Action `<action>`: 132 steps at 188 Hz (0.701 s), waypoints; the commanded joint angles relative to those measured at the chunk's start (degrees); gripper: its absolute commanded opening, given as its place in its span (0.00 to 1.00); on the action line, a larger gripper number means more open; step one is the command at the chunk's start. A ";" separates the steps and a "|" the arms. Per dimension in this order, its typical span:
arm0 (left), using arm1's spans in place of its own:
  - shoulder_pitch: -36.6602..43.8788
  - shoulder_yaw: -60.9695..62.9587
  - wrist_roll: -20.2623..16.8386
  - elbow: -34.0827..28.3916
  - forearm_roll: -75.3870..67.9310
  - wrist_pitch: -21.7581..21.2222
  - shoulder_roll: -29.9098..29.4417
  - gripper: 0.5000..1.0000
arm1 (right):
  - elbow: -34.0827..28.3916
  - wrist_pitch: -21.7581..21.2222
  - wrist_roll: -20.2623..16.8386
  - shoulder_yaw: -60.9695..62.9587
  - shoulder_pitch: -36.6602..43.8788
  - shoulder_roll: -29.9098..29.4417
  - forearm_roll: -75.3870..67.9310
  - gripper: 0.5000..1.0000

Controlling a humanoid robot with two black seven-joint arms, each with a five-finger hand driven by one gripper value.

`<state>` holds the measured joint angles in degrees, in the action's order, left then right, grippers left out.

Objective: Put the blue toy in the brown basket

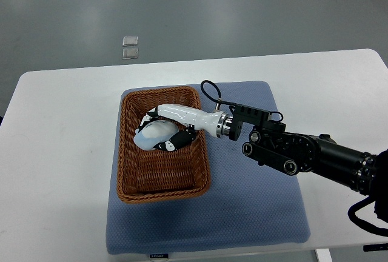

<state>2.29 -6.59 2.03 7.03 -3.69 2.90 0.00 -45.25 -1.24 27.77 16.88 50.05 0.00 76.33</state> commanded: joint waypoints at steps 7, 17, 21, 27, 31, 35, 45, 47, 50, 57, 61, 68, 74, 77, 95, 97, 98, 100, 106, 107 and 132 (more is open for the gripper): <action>0.00 0.00 -0.01 0.00 0.00 0.00 0.00 1.00 | -0.01 0.01 0.00 0.00 -0.13 0.00 -0.04 0.79; 0.00 0.00 -0.01 0.00 0.00 0.00 0.00 1.00 | -0.01 0.01 0.00 0.00 -0.13 0.00 -0.13 0.79; 0.00 0.00 -0.01 0.00 0.00 0.00 0.00 1.00 | -0.01 0.01 0.00 0.09 -0.13 0.00 -0.39 0.79; 0.00 0.00 -0.01 0.00 0.00 0.00 0.00 1.00 | -0.01 0.01 0.00 0.09 -0.13 0.00 -1.09 0.79; 0.00 0.00 -0.01 0.00 0.00 0.00 0.00 1.00 | -0.10 0.01 0.00 0.09 -0.13 0.00 -1.71 0.79; 0.00 0.00 -0.01 0.00 0.00 0.00 0.00 1.00 | -0.01 0.01 0.00 0.09 -0.13 0.00 -2.15 0.79; 0.00 0.00 -0.01 0.00 0.00 0.00 0.00 1.00 | -0.45 -0.17 0.00 0.18 -0.04 0.00 -4.44 0.79; 0.00 0.00 -0.01 0.00 0.00 0.00 0.00 1.00 | -0.54 -0.35 0.00 0.18 0.05 0.00 -4.96 0.79; 0.00 0.00 -0.01 0.00 0.00 0.00 0.00 1.00 | -0.71 -0.61 0.00 0.18 0.05 0.00 -6.36 0.79; 0.00 0.00 -0.01 0.00 0.00 0.00 0.00 1.00 | -0.71 -1.05 -0.09 0.53 0.14 0.00 -8.65 0.79; 0.00 0.00 -0.01 0.00 0.00 0.00 0.00 1.00 | -0.71 -1.31 -0.09 0.79 0.14 0.18 -10.24 0.79; 0.00 0.00 -0.01 0.00 0.00 0.00 0.00 1.00 | -0.71 -2.63 -0.18 1.05 0.22 0.62 -13.74 0.79; 0.00 0.00 -0.01 0.00 0.00 0.00 0.00 1.00 | -0.71 -4.47 -0.53 1.05 0.40 1.06 -16.29 0.79; 0.00 0.00 -0.01 0.00 0.00 0.00 0.00 1.00 | -0.71 -5.18 -0.79 1.05 0.40 1.23 -17.00 0.79; 0.00 0.00 -0.01 0.00 0.00 0.00 0.00 1.00 | -0.71 -9.57 -3.78 2.19 0.58 3.25 -22.98 0.79; 0.00 0.00 -0.01 0.00 0.00 0.00 0.00 1.00 | -0.71 -9.92 -4.13 2.46 0.58 3.52 -23.42 0.79; 0.00 0.00 -0.01 0.00 0.00 0.00 0.00 1.00 | -0.71 -9.93 -4.13 2.46 0.58 3.52 -23.42 0.79; 0.00 0.00 -0.01 0.00 0.00 0.00 0.00 1.00 | -0.71 -10.28 -4.31 2.72 0.66 3.78 -23.77 0.79; 0.00 0.00 -0.01 0.00 0.00 0.00 0.00 1.00 | -0.71 -11.16 -4.92 3.60 0.66 4.57 -24.83 0.79; 0.00 0.00 -0.01 0.00 0.00 0.00 0.00 1.00 | -0.71 -11.59 -5.01 3.95 0.66 4.75 -25.09 0.79; 0.00 0.00 -0.01 0.00 0.00 0.00 0.00 1.00 | -0.27 -16.52 -6.86 8.26 0.66 6.86 -29.66 0.79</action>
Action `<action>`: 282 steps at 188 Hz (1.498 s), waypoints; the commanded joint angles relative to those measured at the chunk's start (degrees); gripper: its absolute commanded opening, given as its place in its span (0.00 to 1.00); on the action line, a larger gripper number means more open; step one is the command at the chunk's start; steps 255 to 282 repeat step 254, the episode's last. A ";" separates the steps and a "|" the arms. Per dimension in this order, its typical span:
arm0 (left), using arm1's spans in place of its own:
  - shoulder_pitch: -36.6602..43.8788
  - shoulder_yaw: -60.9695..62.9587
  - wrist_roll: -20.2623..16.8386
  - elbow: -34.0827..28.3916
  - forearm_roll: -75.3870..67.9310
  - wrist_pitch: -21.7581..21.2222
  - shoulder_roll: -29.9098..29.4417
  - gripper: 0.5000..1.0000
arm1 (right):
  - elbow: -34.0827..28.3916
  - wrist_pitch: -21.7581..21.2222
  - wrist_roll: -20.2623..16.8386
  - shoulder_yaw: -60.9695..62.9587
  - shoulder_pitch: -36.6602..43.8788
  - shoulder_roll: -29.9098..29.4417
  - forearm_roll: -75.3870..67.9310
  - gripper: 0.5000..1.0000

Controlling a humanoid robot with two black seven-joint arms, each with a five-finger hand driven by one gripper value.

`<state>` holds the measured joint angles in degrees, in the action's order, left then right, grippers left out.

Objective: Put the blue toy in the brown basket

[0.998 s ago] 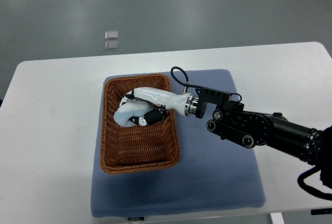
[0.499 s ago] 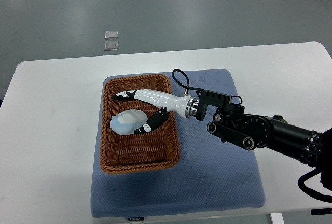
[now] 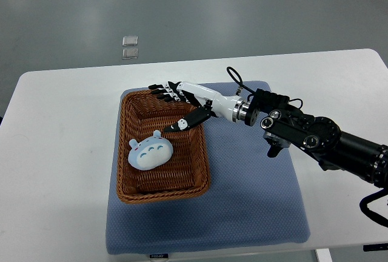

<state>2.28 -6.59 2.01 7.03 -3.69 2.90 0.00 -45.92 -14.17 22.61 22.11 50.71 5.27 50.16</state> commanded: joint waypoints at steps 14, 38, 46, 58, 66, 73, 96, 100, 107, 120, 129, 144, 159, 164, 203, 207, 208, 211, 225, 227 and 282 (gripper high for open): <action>0.00 0.00 0.01 0.00 0.00 0.00 0.00 1.00 | 1.18 -5.34 -4.95 5.04 0.00 2.46 -7.18 0.79; 0.00 0.00 0.01 0.00 0.00 0.00 0.00 1.00 | 2.94 -7.71 -9.43 6.71 -0.17 4.13 -15.52 0.79; 0.00 0.00 0.01 0.00 0.00 0.00 0.00 1.00 | 3.38 -8.24 -10.13 6.63 -0.26 4.66 -18.69 0.81; 0.00 0.00 0.01 0.00 0.00 0.00 0.00 1.00 | 3.82 -8.59 -11.01 6.63 -0.44 5.71 -23.43 0.81; 0.00 0.00 0.01 0.00 0.00 0.00 0.00 1.00 | 3.91 -8.59 -11.80 6.63 -0.61 6.24 -26.60 0.82; 0.00 0.00 0.01 0.00 0.00 0.00 0.00 1.00 | 4.00 -8.59 -12.50 6.63 -0.79 6.85 -29.67 0.82; 0.00 0.00 0.01 0.00 0.00 0.00 0.00 1.00 | 4.88 -8.59 -14.88 6.54 -2.11 8.17 -37.42 0.82; 0.00 0.00 0.01 0.00 0.00 0.00 0.00 1.00 | 5.31 -8.59 -15.49 6.54 -2.28 8.17 -38.47 0.82; 0.00 0.00 0.01 0.00 0.00 0.00 0.00 1.00 | 6.72 -8.24 -16.63 6.54 -2.72 8.09 -40.22 0.82; 0.00 0.00 0.01 0.00 0.00 0.00 0.00 1.00 | 9.45 -7.98 -17.87 6.54 -3.16 7.74 -42.34 0.82; 0.00 0.00 0.01 0.00 0.00 0.00 0.00 1.00 | 11.20 -7.89 -18.04 6.54 -3.34 7.38 -43.48 0.82; 0.00 0.00 0.01 0.00 0.00 0.00 0.00 1.00 | 13.14 -8.59 -18.04 6.54 -3.51 7.30 -45.06 0.82; 0.00 0.00 0.01 0.00 0.00 0.00 0.00 1.00 | 13.31 -8.77 -17.96 6.63 -4.04 7.38 -45.41 0.82; 0.00 0.00 0.01 0.00 0.00 0.00 0.00 1.00 | 13.31 -8.77 -17.69 6.63 -4.04 7.38 -45.41 0.82; 0.00 0.00 0.01 0.00 0.00 0.00 0.00 1.00 | 13.22 -8.51 -17.25 6.63 -4.04 7.47 -45.24 0.83; 0.00 0.00 0.01 0.00 0.00 0.00 0.00 1.00 | 13.22 -8.51 -17.34 6.54 -4.04 7.47 -45.24 0.83; 0.00 0.00 0.01 0.00 0.00 0.00 0.00 1.00 | 13.22 -8.51 -17.34 6.54 -4.04 7.38 -45.24 0.83; 0.00 0.00 0.01 0.00 0.00 0.00 0.00 1.00 | 13.14 -8.51 -17.34 6.54 -4.04 7.38 -45.15 0.83; 0.00 0.00 0.01 0.00 0.00 0.00 0.00 1.00 | 13.14 -8.51 -17.34 6.45 -4.13 7.12 -45.06 0.83; 0.00 0.00 0.01 0.00 0.00 0.00 0.00 1.00 | 13.05 -8.59 -17.34 6.45 -4.13 7.12 -45.06 0.83; 0.00 0.00 0.01 0.00 0.00 0.00 0.00 1.00 | 12.87 -8.59 -17.25 6.54 -4.13 6.94 -45.15 0.83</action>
